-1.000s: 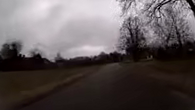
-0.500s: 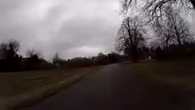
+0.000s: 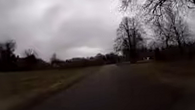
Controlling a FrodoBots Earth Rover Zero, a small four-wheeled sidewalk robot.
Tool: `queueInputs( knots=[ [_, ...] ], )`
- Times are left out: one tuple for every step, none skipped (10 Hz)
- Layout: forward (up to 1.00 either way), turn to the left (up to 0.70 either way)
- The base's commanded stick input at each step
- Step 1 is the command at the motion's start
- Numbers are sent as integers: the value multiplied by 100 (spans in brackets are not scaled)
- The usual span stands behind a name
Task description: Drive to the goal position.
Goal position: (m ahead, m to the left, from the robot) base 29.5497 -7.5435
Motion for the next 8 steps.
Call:
queueInputs(
  knots=[
    [100,0],
    [100,0],
    [100,0],
    [100,0],
    [100,0],
    [100,0],
    [100,0],
    [100,0]
  ],
)
